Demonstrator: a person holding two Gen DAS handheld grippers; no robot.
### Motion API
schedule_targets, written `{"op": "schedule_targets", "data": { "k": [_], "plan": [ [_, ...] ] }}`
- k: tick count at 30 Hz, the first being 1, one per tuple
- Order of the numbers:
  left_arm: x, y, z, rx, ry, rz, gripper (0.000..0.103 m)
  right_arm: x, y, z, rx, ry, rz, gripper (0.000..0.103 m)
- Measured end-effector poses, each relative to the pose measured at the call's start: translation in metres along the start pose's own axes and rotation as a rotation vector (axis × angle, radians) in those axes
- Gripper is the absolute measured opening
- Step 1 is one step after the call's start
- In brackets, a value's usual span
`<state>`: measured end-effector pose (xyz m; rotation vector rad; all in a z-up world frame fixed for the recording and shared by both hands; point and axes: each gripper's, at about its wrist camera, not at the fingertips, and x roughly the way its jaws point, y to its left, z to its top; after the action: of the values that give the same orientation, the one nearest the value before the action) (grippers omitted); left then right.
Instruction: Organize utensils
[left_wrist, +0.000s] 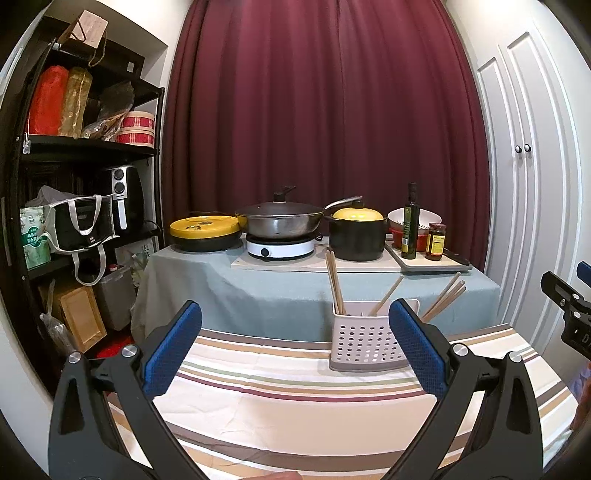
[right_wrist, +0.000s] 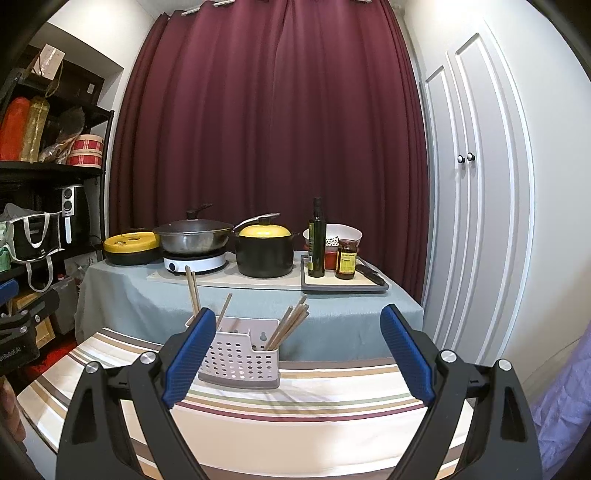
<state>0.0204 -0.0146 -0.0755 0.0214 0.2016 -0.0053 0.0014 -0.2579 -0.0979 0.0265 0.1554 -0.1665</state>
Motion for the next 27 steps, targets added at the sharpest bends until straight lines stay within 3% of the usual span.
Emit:
{"op": "schedule_targets", "data": {
  "k": [27],
  "plan": [
    [-0.0072, -0.0034, 0.0014, 0.001, -0.008, 0.0, 0.099, -0.0095, 0.0014, 0.0022, 0.0, -0.019, 0.003, 0.088]
  ]
}}
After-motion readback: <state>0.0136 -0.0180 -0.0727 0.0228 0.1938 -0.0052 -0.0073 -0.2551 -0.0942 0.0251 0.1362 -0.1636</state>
